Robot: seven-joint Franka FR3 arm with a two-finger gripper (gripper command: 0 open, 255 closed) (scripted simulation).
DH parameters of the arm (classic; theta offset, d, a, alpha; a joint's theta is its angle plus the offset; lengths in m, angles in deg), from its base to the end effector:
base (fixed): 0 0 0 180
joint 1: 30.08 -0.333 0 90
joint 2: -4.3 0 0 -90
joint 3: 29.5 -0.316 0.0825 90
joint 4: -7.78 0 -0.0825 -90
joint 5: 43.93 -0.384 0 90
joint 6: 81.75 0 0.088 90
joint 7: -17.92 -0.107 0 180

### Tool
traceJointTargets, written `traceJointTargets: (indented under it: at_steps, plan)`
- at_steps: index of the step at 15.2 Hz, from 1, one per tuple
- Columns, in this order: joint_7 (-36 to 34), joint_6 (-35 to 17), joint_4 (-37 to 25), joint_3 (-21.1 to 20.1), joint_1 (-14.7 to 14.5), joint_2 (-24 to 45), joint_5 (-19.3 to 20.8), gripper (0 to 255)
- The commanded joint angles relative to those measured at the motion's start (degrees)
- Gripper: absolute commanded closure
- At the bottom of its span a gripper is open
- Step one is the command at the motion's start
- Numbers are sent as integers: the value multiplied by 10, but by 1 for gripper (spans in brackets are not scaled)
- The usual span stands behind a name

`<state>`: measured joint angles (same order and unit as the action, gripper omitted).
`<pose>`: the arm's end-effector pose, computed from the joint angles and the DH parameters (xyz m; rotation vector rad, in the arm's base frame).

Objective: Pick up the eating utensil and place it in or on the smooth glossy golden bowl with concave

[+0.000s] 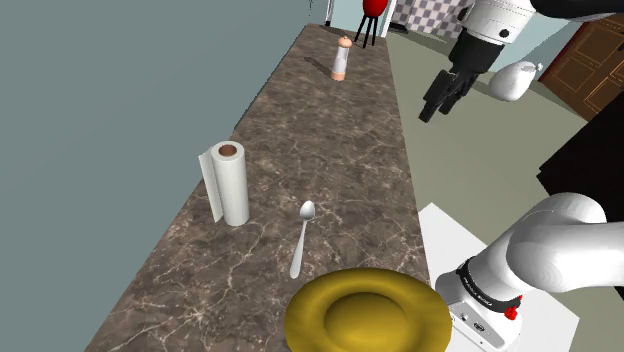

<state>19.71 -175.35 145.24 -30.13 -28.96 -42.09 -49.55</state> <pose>0.3064 0.0082 0.5834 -3.0516 -0.0236 -0.0703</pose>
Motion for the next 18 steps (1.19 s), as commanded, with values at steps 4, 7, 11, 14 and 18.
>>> traceJointTargets:
  at_steps: [4,7,11,14,18]
  plan:
    - [-81,-18,37,-55,1,-26,-23,0]
    - [-162,-36,63,-114,0,-39,-49,0]
    - [-272,-64,80,-197,-1,-35,-86,0]
    - [-355,-88,80,-262,4,-15,-111,0]
    - [-468,-123,62,-353,23,33,-133,0]
